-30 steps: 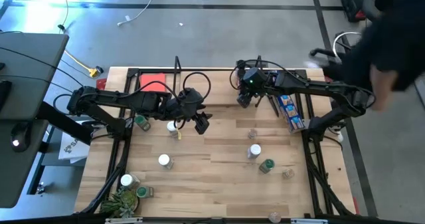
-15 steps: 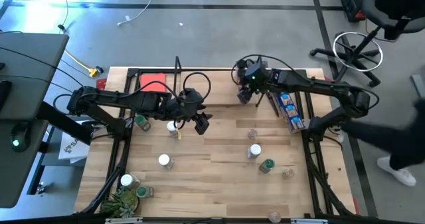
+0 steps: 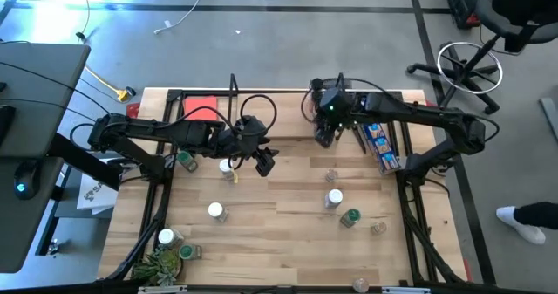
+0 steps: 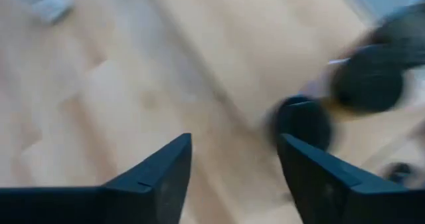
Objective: Shelf spices
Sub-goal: Put the middle right white seasoning bottle on the shelf
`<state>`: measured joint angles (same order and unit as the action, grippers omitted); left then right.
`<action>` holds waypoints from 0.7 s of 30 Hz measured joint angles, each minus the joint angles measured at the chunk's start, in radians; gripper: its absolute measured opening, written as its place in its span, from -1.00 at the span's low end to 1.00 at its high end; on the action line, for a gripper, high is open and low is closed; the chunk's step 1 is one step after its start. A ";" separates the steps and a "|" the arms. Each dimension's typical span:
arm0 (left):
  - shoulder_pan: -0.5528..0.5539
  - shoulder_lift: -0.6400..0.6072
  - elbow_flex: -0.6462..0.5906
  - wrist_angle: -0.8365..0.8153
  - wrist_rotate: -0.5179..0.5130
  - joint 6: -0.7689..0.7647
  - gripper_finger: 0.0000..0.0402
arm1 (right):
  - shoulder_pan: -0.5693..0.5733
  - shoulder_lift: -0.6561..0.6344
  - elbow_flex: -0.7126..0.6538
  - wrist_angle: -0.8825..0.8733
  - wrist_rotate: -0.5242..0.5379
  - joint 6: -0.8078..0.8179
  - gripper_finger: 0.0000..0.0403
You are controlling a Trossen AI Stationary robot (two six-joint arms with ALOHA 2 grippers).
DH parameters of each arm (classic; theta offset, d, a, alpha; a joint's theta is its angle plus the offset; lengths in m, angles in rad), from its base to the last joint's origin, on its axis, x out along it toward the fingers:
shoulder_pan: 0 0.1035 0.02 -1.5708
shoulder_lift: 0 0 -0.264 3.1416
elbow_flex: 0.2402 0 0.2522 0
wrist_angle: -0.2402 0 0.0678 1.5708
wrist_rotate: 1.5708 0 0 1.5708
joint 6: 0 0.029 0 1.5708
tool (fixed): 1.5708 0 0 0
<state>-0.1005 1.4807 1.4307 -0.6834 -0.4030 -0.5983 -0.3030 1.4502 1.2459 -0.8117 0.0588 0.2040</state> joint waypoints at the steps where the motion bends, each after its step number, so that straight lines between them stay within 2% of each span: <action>1: 0.000 0.000 0.000 0.000 0.000 0.000 0.15 | 0.015 0.000 -0.011 0.001 -0.021 -0.003 -0.01; 7: 0.000 0.000 0.000 0.000 0.000 0.000 0.15 | 0.070 0.001 -0.092 0.042 -0.125 -0.001 -0.37; 11: 0.000 0.000 0.000 0.000 0.000 0.000 0.15 | 0.075 0.001 -0.140 0.082 -0.146 0.026 -0.55; 21: 0.000 0.000 0.000 0.000 0.000 0.000 0.15 | 0.028 0.001 -0.213 0.186 -0.133 0.069 -0.70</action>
<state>-0.1005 1.4811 1.4307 -0.6837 -0.4030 -0.5987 -0.2747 1.4513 1.0333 -0.6260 -0.0740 0.2726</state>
